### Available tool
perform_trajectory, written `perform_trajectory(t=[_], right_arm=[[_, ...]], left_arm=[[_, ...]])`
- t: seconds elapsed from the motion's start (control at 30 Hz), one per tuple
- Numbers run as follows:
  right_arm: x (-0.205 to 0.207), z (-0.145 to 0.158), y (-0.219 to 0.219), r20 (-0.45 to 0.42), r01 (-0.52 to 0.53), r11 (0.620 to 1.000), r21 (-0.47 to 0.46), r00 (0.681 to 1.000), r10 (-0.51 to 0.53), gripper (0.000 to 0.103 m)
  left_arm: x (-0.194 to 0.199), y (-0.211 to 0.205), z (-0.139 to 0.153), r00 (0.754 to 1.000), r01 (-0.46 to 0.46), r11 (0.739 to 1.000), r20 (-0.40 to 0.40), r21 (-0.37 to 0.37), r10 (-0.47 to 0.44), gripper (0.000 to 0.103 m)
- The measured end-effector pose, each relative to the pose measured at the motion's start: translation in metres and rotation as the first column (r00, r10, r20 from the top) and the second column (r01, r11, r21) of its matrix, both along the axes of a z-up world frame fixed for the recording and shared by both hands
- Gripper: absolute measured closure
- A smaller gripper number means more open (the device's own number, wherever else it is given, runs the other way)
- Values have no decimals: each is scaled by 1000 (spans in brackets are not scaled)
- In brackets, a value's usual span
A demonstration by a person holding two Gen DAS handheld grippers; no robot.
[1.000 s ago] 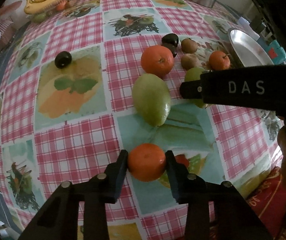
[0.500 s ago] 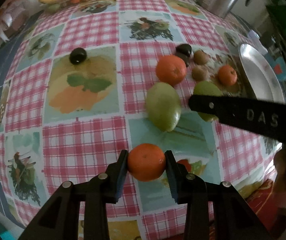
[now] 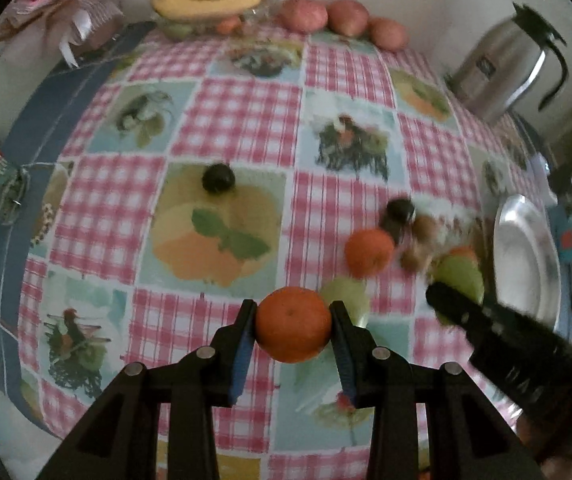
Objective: Organize fruits
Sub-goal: 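Carry the tangerine and green apple over the steel plate with both grippers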
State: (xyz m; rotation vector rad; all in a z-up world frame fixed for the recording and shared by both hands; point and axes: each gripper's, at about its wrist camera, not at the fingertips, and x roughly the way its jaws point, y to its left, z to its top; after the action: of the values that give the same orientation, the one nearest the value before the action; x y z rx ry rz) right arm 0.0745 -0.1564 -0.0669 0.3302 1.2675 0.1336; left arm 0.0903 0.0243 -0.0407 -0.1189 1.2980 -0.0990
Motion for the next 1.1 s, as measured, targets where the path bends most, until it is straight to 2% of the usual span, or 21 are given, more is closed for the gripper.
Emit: perform_trajectory(t=[0.3, 0.53, 0.77, 0.97, 1.1], right_arm=[[4, 9, -35, 30, 121, 992, -37, 992, -120, 62], [3, 7, -87, 19, 275, 959, -70, 962, -274, 62], [-9, 1, -140, 3, 423, 900, -107, 905, -425, 62], [-21, 1, -178, 11, 534, 830, -161, 842, -539, 62], [-27, 0, -199, 9, 577, 797, -177, 811, -585, 62]], left_arm=[[26, -38, 17, 996, -76, 996, 41, -40, 78, 64], [37, -93, 26, 998, -30, 998, 62, -56, 33, 64], [39, -158, 25, 994, 85, 994, 79, -75, -79, 64], [40, -209, 24, 982, 169, 980, 104, -103, -158, 64], [39, -235, 14, 976, 205, 969, 104, -135, -192, 64]])
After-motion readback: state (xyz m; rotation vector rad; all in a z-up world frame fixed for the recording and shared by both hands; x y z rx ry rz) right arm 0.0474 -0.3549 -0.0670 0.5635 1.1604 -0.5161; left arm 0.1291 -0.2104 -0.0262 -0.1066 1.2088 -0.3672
